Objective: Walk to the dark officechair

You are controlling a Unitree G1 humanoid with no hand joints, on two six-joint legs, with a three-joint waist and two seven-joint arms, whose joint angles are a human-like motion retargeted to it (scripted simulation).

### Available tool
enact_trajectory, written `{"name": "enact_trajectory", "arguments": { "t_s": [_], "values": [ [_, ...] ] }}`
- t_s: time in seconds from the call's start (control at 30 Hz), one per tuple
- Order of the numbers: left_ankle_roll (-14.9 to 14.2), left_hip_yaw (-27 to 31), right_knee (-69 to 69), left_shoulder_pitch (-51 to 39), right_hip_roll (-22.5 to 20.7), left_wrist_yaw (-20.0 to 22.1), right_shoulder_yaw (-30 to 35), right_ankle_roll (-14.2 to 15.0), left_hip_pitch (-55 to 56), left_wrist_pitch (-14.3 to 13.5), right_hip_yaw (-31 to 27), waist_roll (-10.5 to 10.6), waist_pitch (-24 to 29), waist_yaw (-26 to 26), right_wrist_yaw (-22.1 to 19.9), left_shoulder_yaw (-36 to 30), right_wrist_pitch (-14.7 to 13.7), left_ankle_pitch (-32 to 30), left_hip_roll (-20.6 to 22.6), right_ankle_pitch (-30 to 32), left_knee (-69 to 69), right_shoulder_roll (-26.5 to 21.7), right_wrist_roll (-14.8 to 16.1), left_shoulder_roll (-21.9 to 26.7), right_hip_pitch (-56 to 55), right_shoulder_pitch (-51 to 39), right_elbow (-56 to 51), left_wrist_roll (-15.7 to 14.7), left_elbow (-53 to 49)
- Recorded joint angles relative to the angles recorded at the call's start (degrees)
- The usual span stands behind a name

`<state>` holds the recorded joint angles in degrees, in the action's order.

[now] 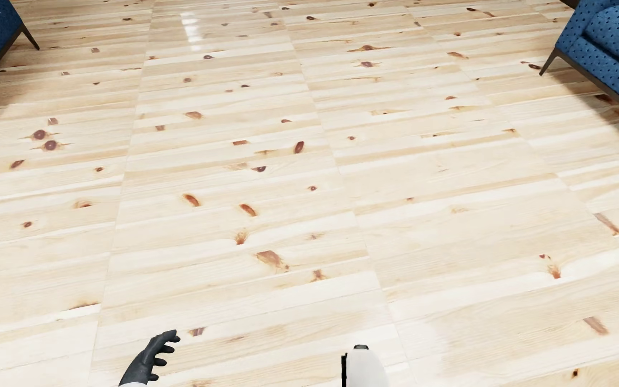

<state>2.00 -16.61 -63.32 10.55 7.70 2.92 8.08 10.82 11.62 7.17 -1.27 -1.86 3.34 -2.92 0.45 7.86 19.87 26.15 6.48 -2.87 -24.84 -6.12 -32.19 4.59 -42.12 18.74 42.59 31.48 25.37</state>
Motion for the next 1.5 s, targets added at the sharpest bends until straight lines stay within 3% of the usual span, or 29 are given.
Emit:
{"name": "enact_trajectory", "arguments": {
  "t_s": [0.1, 0.17, 0.23, 0.27, 0.3, 0.33, 0.37, 0.4, 0.43, 0.5, 0.53, 0.57, 0.6, 0.63, 0.7, 0.77, 0.8, 0.83, 0.9, 0.93, 0.97, 1.03, 1.07, 1.13, 1.23, 1.27, 1.37, 1.47, 1.5],
  "values": [
    [3.8, 12.0, 8.5, -7.1, -11.9, 0.4, -3.0, 3.3, 1.3, -0.4, -0.8, -0.4, -0.2, -1.0, -2.6, -3.6, -1.0, -0.7, 8.0, 0.1, -0.3, -1.6, -3.4, 0.7, -3.6, 5.1, -6.2, 0.4, 0.0],
    [5.9, 20.3, 22.9, -11.9, -19.4, 0.0, -5.0, 3.4, 0.7, -1.0, -3.2, -0.7, -0.7, -0.9, -2.4, -8.8, -0.7, -0.7, 13.2, 0.1, -0.6, -3.4, -4.9, 0.7, -1.8, 9.3, -8.4, 3.0, 1.8],
    [7.8, 27.7, 36.4, -14.8, -20.7, -0.7, -7.0, 4.0, -1.4, -1.2, -1.1, -0.8, -1.7, -0.7, -0.1, -14.0, 0.5, -1.1, 17.4, 1.0, 0.0, -5.5, -7.1, 0.4, 2.4, 12.0, -8.4, 6.9, 4.3],
    [7.8, 31.4, 37.8, -15.2, -18.0, -1.1, -8.6, 1.8, -3.0, -1.1, 1.1, -0.7, -2.2, -1.0, -0.7, -16.2, 0.3, -1.2, 18.8, 0.1, 0.3, -6.3, -8.7, 0.5, 4.3, 12.6, -8.2, 7.9, 5.8],
    [6.5, 34.8, 39.4, -14.8, -17.3, -1.3, -10.9, -11.9, -4.5, -0.8, 1.8, -0.3, -2.8, -1.5, -2.4, -17.7, -0.2, -1.4, 19.6, -0.4, 0.1, -6.4, -9.5, 0.8, 6.0, 12.6, -8.1, 7.8, 7.4],
    [-0.1, 36.8, 39.3, -14.0, -15.4, -1.4, -14.6, -18.9, -5.2, -0.2, 4.2, 0.1, -3.1, -2.0, -5.7, -18.9, -0.5, -1.5, 19.9, 1.0, -2.0, -5.5, -8.5, 1.5, 6.7, 12.0, -8.3, 7.4, 9.3],
    [-12.7, 36.8, 37.7, -12.8, -13.3, -1.3, -18.6, -21.4, -4.1, 1.1, 6.4, 0.7, -3.1, -2.7, -8.9, -19.6, -0.8, -3.8, 19.4, -0.3, -7.0, -4.0, -5.8, 2.3, 7.1, 10.6, -8.2, 6.9, 11.9],
    [-16.0, 30.3, 36.2, -11.7, -10.5, -1.6, -21.7, -21.6, -1.7, 3.4, 10.3, 1.3, -3.0, -4.1, -11.8, -19.9, -1.2, -8.6, 21.1, -3.0, -15.5, -2.2, -3.1, 3.5, 8.4, 9.1, -7.7, 6.7, 15.3],
    [-16.2, 17.1, 34.7, -11.4, -7.1, -2.4, -22.6, -20.8, 4.1, 6.2, 15.6, 2.1, -2.6, -6.3, -13.4, -20.3, -1.4, -13.8, 18.3, -5.8, -27.7, -1.2, -2.3, 5.2, 10.2, 7.2, -7.1, 7.3, 19.0],
    [-17.2, 10.3, 35.7, -10.5, -4.0, -3.2, -20.5, -19.3, 13.4, 11.1, 22.3, 3.2, -2.3, -5.7, -13.9, -19.9, -3.0, -13.2, 0.1, -9.3, -45.4, -2.3, -3.1, 8.2, 15.7, 1.0, -7.0, 9.2, 24.3],
    [-10.8, 8.1, 36.9, -9.1, -4.4, -3.1, -18.5, -18.5, 16.7, 11.7, 23.8, 4.0, -2.3, -3.7, -14.5, -17.4, -5.3, -14.4, -9.0, -10.7, -49.8, -4.0, -3.8, 9.6, 18.8, -2.2, -7.1, 8.6, 24.8],
    [-0.8, 6.8, 37.6, -6.6, -5.0, -2.1, -16.7, -17.6, 19.8, 11.0, 24.6, 4.6, -2.3, -1.4, -15.3, -13.8, -7.9, -15.6, -15.0, -12.1, -51.2, -6.1, -4.2, 10.8, 21.5, -6.2, -6.6, 6.7, 23.8],
    [3.5, 7.9, 37.8, -3.8, -5.6, -1.1, -14.6, -16.7, 22.9, 9.5, 25.0, 5.1, -2.2, 1.0, -15.6, -9.6, -10.3, -14.3, -16.9, -13.8, -50.3, -7.9, -4.1, 12.1, 24.1, -10.6, -6.3, 4.1, 21.7],
    [3.3, 10.0, 37.8, -0.6, -5.7, 0.2, -11.7, -15.7, 25.8, 7.9, 25.1, 5.2, -2.2, 3.2, -15.5, -5.3, -11.8, -14.2, -16.5, -15.4, -47.4, -10.1, -4.7, 13.1, 26.5, -15.5, -6.2, 1.2, 19.2],
    [-1.1, 13.3, 37.5, 6.1, -5.3, 3.6, -4.9, -13.7, 28.9, 5.5, 24.5, 5.1, -2.3, 6.5, -14.4, 2.9, -12.7, -14.8, -13.7, -18.6, -34.8, -14.2, -6.2, 13.2, 30.5, -26.4, -6.2, -4.0, 14.1],
    [-4.3, 14.3, 39.6, 11.4, -4.9, 7.1, 1.9, -11.7, 27.6, 5.8, 24.5, 4.6, -2.8, 8.3, -10.7, 9.9, -10.4, -20.4, -11.5, -20.7, -12.3, -16.7, -7.0, 10.4, 35.1, -36.9, -6.2, -6.9, 11.2],
    [-11.2, 15.0, 41.4, 13.4, -5.0, 8.0, 5.1, -10.5, 25.3, 6.4, 24.8, 4.3, -3.2, 8.9, -8.4, 13.0, -9.1, -22.6, -11.0, -21.5, 1.2, -17.2, -7.8, 8.5, 37.7, -41.3, -6.6, -7.7, 10.3],
    [-15.4, 15.2, 42.1, 15.3, -5.0, 8.5, 7.3, -8.9, 22.9, 7.1, 25.1, 4.1, -3.6, 9.4, -6.3, 15.5, -8.0, -20.5, -11.2, -22.6, 10.6, -17.1, -8.6, 6.4, 40.2, -44.4, -7.5, -7.9, 9.8],
    [-7.8, 7.5, 41.7, 17.5, -3.3, 6.8, 8.3, -5.1, 20.0, 7.8, 25.2, 3.9, -4.0, 10.3, -6.7, 17.3, -6.3, -26.8, -11.9, -23.4, 11.1, -15.6, -9.1, 1.5, 44.8, -46.0, -10.1, -7.1, 10.6],
    [-2.2, 7.5, 39.1, 17.7, -1.0, 5.1, 7.8, -2.6, 18.9, 8.2, 24.6, 3.3, -3.9, 10.7, -8.2, 16.1, -6.6, -27.3, -9.8, -21.7, 8.3, -14.6, -8.3, -0.5, 46.5, -44.6, -11.8, -4.8, 12.2],
    [-0.5, 7.9, 33.6, 17.4, 1.9, 2.8, 6.9, -0.1, 18.0, 8.7, 23.9, 2.7, -3.5, 11.0, -9.5, 14.1, -7.1, -23.8, -7.8, -18.1, 4.3, -13.5, -6.7, -1.8, 47.0, -41.7, -13.0, -1.4, 14.3],
    [-0.4, 8.2, 17.6, 15.8, 6.5, -2.2, 7.7, 1.9, 15.1, 8.5, 18.1, 1.3, -2.7, 10.6, -7.2, 12.0, -6.3, -17.3, -4.5, -3.3, -0.3, -11.2, -5.2, -4.9, 42.4, -35.2, -12.1, 3.2, 17.0],
    [-0.1, 8.3, 7.5, 15.1, 8.4, -4.7, 10.1, -1.1, 12.8, 7.5, 14.2, 0.7, -2.4, 10.0, -3.3, 12.2, -5.0, -15.4, -3.2, 2.1, -0.1, -10.4, -6.3, -6.9, 37.4, -33.4, -9.6, 4.0, 16.6],
    [0.5, 8.6, -9.4, 13.9, 10.1, -5.4, 14.3, -4.4, 7.9, 4.5, 6.6, -0.7, -1.4, 8.7, 4.1, 12.8, -1.9, -12.5, -0.5, 0.9, 1.2, -8.7, -8.3, -10.0, 26.5, -31.1, -1.9, 4.6, 14.4],
    [-0.5, 12.2, -16.7, 7.3, 7.1, -2.0, 11.8, -4.4, 3.1, 5.5, 2.8, -2.0, -0.7, 6.4, 0.7, 9.2, 4.5, -8.0, 1.1, -0.8, 1.0, -4.3, -4.4, -8.5, 11.7, -23.4, 10.2, 9.3, 13.9],
    [-0.9, 13.7, -14.0, 5.5, 6.7, -1.7, 11.8, -5.2, 2.0, 4.9, 3.4, -2.1, -0.7, 5.6, 1.5, 7.0, 5.3, -6.6, 1.5, -1.9, 0.7, -3.9, -3.5, -7.2, 7.8, -20.2, 13.2, 10.8, 14.1],
    [-1.6, 17.7, 10.7, 0.5, 4.6, -1.2, 11.5, -8.2, -1.5, 0.8, 7.3, -2.4, -1.4, 2.9, 6.1, 2.3, 3.0, -1.7, 2.2, -2.7, 0.1, -4.8, -1.5, -3.9, 2.9, -8.2, 13.8, 11.8, 13.5],
    [-2.2, 19.8, 47.9, -1.1, 0.8, -0.4, 4.5, -4.8, -7.1, -1.4, 11.7, -2.6, -3.0, 1.4, 1.0, 0.0, 3.5, 2.1, 1.9, 3.5, 2.1, -3.5, 2.6, -1.2, 8.8, 2.6, 10.6, 10.7, 10.8],
    [-2.7, 20.1, 48.2, -1.2, 0.2, -0.2, 3.4, -12.5, -8.5, -1.3, 13.3, -2.4, -3.4, 1.1, 0.3, -0.2, 4.1, 2.9, 1.0, 7.4, 0.8, -2.4, 3.0, -0.3, 10.4, 4.9, 10.5, 9.9, 10.2]
  ]
}}
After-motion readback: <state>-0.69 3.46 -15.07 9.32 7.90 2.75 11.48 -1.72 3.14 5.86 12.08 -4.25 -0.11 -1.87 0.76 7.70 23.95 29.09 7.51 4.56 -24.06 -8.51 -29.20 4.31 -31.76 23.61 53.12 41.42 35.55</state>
